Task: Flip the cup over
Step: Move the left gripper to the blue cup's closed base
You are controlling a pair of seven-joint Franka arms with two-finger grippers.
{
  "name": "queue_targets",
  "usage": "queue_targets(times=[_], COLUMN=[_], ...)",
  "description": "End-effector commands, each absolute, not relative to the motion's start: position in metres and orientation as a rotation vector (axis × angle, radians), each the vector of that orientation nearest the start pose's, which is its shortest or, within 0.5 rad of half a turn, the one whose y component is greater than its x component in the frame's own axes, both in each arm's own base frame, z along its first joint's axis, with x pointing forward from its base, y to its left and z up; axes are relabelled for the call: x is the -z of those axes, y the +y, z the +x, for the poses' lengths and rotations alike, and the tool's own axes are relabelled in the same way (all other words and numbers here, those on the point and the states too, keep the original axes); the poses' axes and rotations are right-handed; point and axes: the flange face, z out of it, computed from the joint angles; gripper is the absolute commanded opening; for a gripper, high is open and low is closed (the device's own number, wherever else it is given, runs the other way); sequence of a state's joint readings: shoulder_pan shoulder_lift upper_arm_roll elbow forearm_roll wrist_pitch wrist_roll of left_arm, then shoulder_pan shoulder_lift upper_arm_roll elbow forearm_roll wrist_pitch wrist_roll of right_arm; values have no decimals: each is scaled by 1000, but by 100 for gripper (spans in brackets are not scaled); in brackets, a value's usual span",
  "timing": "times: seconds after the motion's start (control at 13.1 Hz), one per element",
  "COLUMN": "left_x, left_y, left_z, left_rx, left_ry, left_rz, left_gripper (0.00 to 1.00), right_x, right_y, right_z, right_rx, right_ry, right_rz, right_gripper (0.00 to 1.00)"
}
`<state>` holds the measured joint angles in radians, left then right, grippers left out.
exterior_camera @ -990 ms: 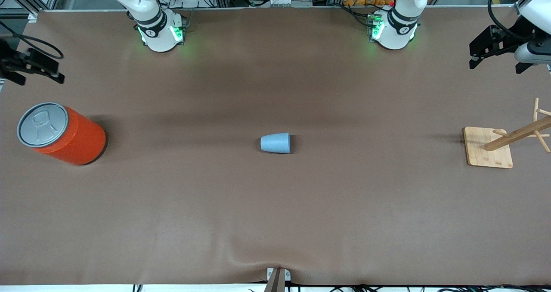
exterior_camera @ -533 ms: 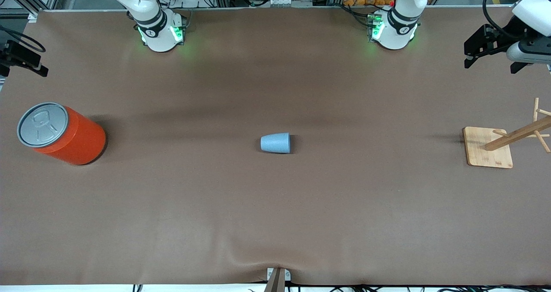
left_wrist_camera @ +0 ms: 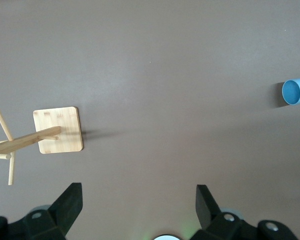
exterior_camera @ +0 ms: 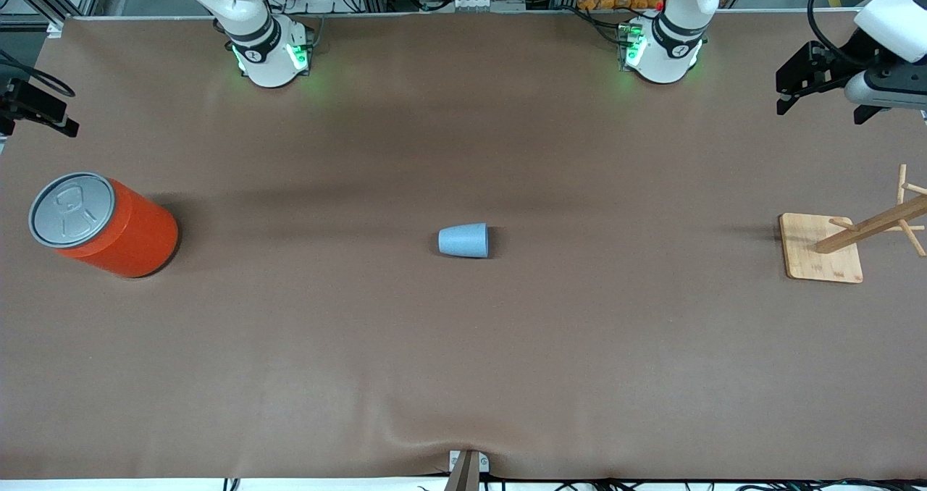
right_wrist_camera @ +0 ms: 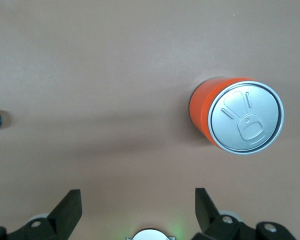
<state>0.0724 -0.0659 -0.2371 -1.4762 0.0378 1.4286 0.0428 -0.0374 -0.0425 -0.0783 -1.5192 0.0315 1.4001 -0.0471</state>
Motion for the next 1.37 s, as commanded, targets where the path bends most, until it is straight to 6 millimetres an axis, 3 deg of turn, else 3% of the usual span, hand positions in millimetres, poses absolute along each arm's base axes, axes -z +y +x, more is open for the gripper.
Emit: queue_targets(times=[0.0,0.3,0.46,0.61,0.76,0.84,0.99,1.3], left_x=[-677,-666,-642,-594,-527,-502,-458,-361], left_y=[-94,-96,-113,-131,-150,-170,-221,-292], left_z=[521,529,544,573,603,610,614,604], left_rx=[-9,-34,-64,-130,-203,-236,-249,-276], left_ry=[331,330,375,398,353,359,425,348], left_rz=[-3108,-3125,-3154,-3267,-3454,-3506,-3521,-3666], left_gripper=[100,100,100,100,100,100,100,100], right_x=[-656,-662,-661,-661,-656,-656,-655,-649], right_y=[-60,-59,-67,-68,-61,-61,-60,-44], right_z=[517,518,516,516,521,521,522,528], right_rx=[-126,-106,-122,-115,-127,-127,-127,-147], right_ry=[116,107,133,138,119,119,110,52], right_rz=[-3110,-3119,-3116,-3115,-3116,-3116,-3116,-3118], right_gripper=[100,100,100,100,100,100,100,100])
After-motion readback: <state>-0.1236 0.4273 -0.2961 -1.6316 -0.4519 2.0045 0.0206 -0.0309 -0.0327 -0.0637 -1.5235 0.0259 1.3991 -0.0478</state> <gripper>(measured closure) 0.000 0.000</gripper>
